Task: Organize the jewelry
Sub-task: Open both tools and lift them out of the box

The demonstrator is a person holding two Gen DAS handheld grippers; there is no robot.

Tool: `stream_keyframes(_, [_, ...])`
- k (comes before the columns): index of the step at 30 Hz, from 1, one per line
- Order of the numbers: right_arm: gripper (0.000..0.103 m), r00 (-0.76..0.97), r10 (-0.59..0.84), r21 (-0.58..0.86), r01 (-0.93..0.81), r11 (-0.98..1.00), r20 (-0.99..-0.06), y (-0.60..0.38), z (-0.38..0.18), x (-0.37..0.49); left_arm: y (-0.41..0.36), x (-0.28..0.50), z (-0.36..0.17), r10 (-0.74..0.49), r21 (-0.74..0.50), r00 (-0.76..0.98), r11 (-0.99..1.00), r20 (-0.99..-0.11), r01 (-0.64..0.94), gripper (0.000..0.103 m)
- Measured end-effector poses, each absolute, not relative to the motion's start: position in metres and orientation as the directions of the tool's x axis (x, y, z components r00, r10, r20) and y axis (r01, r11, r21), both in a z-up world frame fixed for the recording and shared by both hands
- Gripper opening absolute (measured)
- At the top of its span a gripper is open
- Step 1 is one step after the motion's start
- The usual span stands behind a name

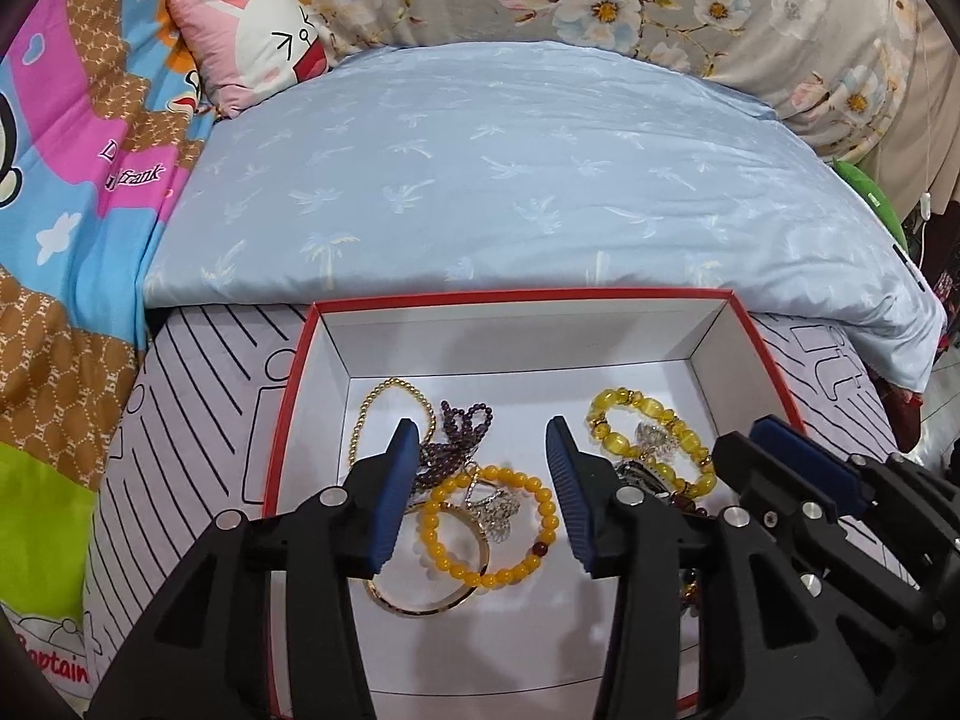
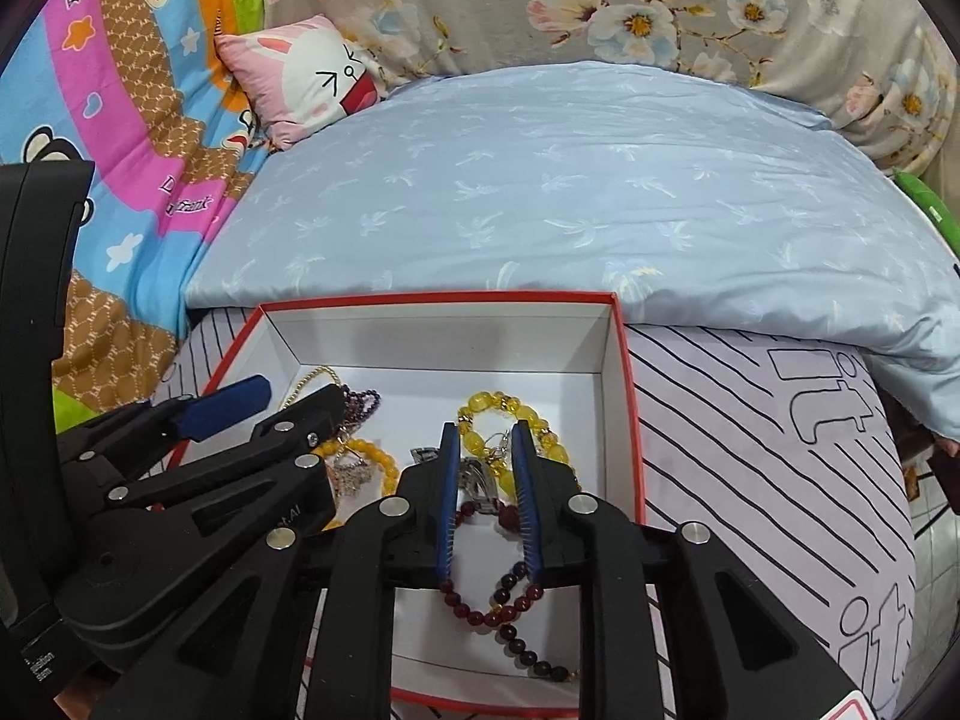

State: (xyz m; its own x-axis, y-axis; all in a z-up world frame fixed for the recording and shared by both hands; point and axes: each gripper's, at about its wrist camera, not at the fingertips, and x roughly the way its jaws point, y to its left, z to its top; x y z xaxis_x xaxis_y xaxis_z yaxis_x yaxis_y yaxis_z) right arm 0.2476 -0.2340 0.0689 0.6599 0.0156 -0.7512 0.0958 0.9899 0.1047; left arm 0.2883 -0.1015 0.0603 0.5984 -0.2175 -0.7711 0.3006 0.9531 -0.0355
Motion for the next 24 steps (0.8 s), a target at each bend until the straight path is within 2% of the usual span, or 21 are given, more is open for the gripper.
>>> stream_keyframes(6, [0.036,0.663,-0.002,0.115,0.133,0.985,-0.749,-0.24,0.069,0.232,-0.096,0.279,0.062,-0.219,-0.043,0.595,0.954,-0.773,0.295,0.042])
stream_keyframes(14, [0.039,0.669,-0.006,0.117,0.139,0.983,-0.744,-0.237,0.075,0.213,-0.091,0.261,0.067,-0.227,-0.057,0.592,0.955,-0.773,0.292,0.042])
stream_keyframes(18, [0.043,0.67,-0.019,0.109,0.149,0.983,-0.742,-0.235,0.078,0.201,-0.085,0.247,0.069,-0.22,-0.061,0.589,0.959,-0.778,0.277,0.044])
stream_keyframes(20, [0.048,0.671,-0.033,0.102,0.16,0.982,-0.74,-0.234,0.08,0.195,-0.08,0.242,0.069,-0.201,-0.057,0.591,0.966,-0.781,0.252,0.055])
stream_keyframes(23, [0.061,0.678,-0.056,0.098,0.187,0.977,-0.733,-0.236,0.082,0.185,-0.067,0.236,0.069,-0.184,-0.072,0.595,0.976,-0.782,0.207,0.071])
stream_keyframes(24, [0.067,0.681,-0.06,0.102,0.195,0.976,-0.729,-0.237,0.082,0.182,-0.063,0.234,0.069,-0.186,-0.086,0.594,0.978,-0.783,0.192,0.073])
